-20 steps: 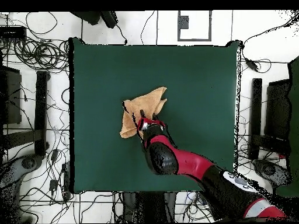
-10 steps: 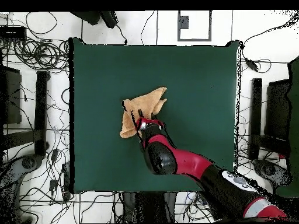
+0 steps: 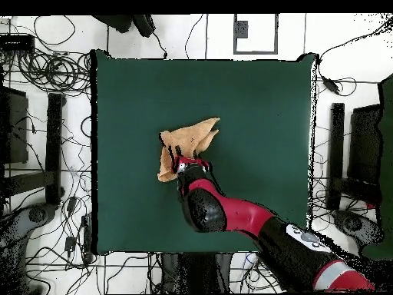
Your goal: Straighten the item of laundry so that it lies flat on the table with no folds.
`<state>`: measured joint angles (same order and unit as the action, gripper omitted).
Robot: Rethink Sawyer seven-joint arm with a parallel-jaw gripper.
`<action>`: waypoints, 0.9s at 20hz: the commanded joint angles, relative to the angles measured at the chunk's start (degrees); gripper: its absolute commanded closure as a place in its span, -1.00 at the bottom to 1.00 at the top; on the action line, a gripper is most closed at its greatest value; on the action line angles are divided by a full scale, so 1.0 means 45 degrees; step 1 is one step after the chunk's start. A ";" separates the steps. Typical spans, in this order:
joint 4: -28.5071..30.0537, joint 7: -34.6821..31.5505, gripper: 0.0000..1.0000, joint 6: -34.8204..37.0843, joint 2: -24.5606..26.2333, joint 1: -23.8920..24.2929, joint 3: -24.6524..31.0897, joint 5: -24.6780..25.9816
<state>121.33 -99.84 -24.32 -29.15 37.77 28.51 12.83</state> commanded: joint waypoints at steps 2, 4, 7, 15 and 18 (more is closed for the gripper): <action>0.0344 -0.3483 -1.00 0.0243 -0.0047 -0.0649 0.0232 -0.1198; 0.0359 -0.3484 1.00 0.0249 -0.0034 -0.0635 0.0248 -0.1249; 0.0371 -0.3498 1.00 0.0265 -0.0032 -0.0632 0.0257 -0.1308; 0.0407 -0.3411 1.00 0.0181 -0.0070 -0.0724 0.0183 -0.1437; 0.0500 -0.3082 1.00 0.0229 -0.0953 -0.1235 -0.0535 -0.1757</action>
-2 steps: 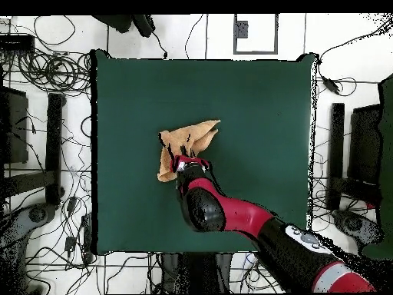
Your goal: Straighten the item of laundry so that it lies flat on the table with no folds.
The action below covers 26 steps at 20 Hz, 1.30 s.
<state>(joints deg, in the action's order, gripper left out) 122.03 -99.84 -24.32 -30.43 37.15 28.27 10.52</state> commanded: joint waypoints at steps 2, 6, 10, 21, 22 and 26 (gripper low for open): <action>0.0566 -0.2146 1.00 0.1265 -0.2683 -0.2492 -0.2479 -0.2301; -0.0936 0.1064 1.00 0.4460 -0.4710 -0.6183 -0.7547 -0.3389; -0.1875 0.1187 1.00 0.5174 -0.4776 -0.6714 -0.8529 -0.2207; -0.3193 -0.0295 1.00 0.6519 -0.4393 -0.8416 -1.0210 -0.1030; -0.3269 -0.0504 1.00 0.6573 -0.4309 -0.8663 -1.0507 -0.1098; -0.3611 -0.1769 1.00 0.6788 -0.3714 -1.0363 -1.2585 -0.1848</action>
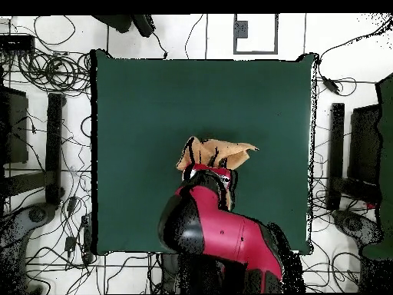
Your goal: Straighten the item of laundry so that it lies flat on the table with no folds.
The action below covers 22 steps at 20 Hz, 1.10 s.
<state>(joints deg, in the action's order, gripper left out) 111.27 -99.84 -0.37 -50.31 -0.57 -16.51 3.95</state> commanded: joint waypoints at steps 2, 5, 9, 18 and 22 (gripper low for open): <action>-0.1563 -0.1780 1.00 0.1968 0.0786 -0.2547 -0.3301 -0.0373; -0.2068 -0.1688 1.00 0.2615 0.0913 -0.3067 -0.3926 -0.0317; -0.2026 -0.1800 1.00 0.2256 0.1030 -0.3014 -0.3894 -0.0228; -0.1996 -0.2290 1.00 0.2274 0.1100 -0.3365 -0.4264 -0.0424; -0.1956 -0.2542 1.00 0.2195 0.1232 -0.3530 -0.4462 -0.0630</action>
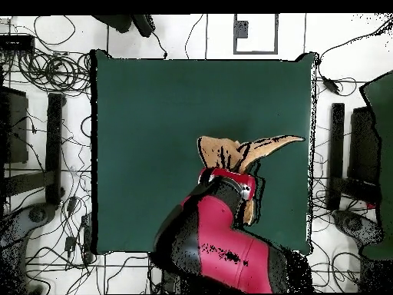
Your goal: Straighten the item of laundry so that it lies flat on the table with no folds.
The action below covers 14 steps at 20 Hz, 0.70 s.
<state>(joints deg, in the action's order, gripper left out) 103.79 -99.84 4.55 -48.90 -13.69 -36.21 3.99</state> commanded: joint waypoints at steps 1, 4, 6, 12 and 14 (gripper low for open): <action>-0.0297 -0.2585 1.00 0.1109 0.0946 -0.0666 -0.0141 -0.0671; -0.0244 -0.2693 1.00 0.1133 0.0990 -0.0758 -0.0233 -0.0782; -0.0188 -0.2726 1.00 0.1083 0.1012 -0.0751 -0.0211 -0.0828; 0.0019 -0.2663 1.00 0.0838 0.0894 -0.0434 0.0181 -0.0866; 0.0021 -0.2684 1.00 0.0839 0.0930 -0.0435 0.0164 -0.0888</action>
<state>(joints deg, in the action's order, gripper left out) 103.79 -99.84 4.55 -48.92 -15.24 -38.88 3.55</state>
